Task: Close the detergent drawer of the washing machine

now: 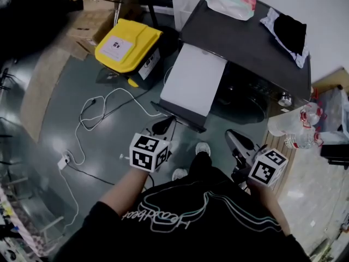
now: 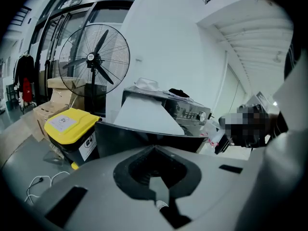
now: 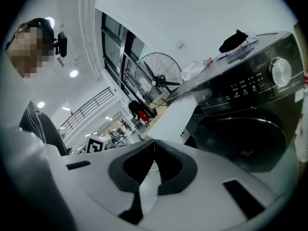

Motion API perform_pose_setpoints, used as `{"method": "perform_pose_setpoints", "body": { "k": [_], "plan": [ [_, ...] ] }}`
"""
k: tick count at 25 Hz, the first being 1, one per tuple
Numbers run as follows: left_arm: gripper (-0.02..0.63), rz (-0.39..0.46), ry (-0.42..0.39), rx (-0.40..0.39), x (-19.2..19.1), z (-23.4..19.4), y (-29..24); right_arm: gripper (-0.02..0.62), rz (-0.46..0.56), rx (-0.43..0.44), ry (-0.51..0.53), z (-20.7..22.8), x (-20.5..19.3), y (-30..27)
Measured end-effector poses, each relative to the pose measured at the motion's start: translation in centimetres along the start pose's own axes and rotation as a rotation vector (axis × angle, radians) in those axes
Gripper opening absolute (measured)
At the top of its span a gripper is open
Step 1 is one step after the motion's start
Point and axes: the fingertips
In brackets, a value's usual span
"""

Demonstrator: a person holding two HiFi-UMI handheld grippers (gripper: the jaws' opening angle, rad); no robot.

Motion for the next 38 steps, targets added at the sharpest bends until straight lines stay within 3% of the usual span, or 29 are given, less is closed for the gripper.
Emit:
{"method": "perform_pose_setpoints", "body": {
  "k": [7, 38],
  "plan": [
    [0.021, 0.04, 0.012, -0.012, 1.2, 0.4, -0.2, 0.028, -0.008, -0.007, -0.011, 1.3, -0.1, 0.4],
    [0.021, 0.029, 0.054, 0.001, 4.9, 0.0, -4.4, 0.028, 0.018, -0.034, 0.007, 6.2, 5.3, 0.0]
  ]
}}
Point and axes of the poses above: the fingertips, and each gripper's own axes: y backward along the fingers, z to its right, x out of its top, and after that the axes turned 6 degrees about y, right-handed
